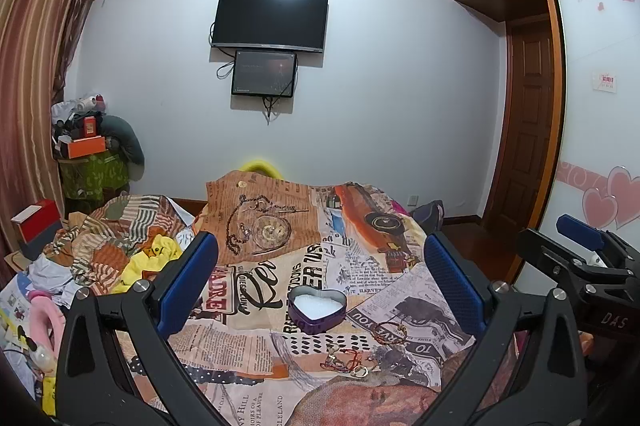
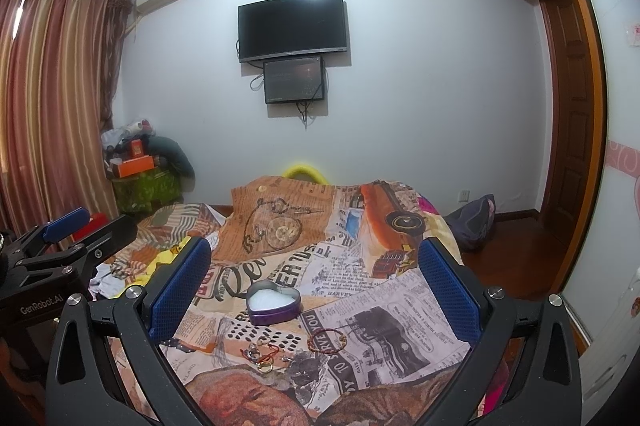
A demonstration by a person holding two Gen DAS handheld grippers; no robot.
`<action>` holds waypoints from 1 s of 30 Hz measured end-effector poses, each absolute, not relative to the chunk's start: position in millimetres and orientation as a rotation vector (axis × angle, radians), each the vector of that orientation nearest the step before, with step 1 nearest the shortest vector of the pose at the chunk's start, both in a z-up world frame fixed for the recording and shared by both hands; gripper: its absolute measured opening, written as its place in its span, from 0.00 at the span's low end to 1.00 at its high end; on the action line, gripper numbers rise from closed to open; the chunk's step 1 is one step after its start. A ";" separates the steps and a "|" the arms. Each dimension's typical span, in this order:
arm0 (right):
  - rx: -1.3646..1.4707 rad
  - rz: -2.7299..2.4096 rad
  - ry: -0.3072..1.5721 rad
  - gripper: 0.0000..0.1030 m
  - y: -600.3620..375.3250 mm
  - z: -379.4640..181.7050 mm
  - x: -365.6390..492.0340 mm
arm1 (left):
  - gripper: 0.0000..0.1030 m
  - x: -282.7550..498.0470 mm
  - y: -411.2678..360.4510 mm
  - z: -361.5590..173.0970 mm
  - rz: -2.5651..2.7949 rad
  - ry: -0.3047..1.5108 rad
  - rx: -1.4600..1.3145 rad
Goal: Organize jewelry
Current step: 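Lower the right tool to the copper wire bracelet and grasp it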
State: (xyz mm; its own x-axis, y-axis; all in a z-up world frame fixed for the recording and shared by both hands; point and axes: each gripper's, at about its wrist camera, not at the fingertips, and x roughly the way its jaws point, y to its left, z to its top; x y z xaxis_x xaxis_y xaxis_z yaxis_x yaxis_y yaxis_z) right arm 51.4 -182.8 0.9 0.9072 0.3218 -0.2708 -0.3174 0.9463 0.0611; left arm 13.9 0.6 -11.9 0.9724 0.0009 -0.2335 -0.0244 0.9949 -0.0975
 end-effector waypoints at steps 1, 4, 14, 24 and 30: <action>0.016 0.330 0.285 1.00 -183.0 1.3 52.2 | 1.00 14.9 1.0 -12.8 0.013 0.238 -0.100; 0.013 0.329 0.297 1.00 -182.5 -1.0 56.1 | 1.00 20.3 2.0 -16.3 0.018 0.251 -0.098; -0.004 0.282 0.427 1.00 -188.8 -35.7 93.5 | 1.00 67.1 19.0 -49.8 0.062 0.408 -0.112; -0.022 0.239 0.671 1.00 -199.1 -95.3 140.8 | 0.95 114.8 29.6 -110.3 0.087 0.607 -0.107; -0.017 0.277 0.800 1.00 -201.7 -130.0 162.4 | 0.81 146.2 27.2 -155.6 0.046 0.773 -0.100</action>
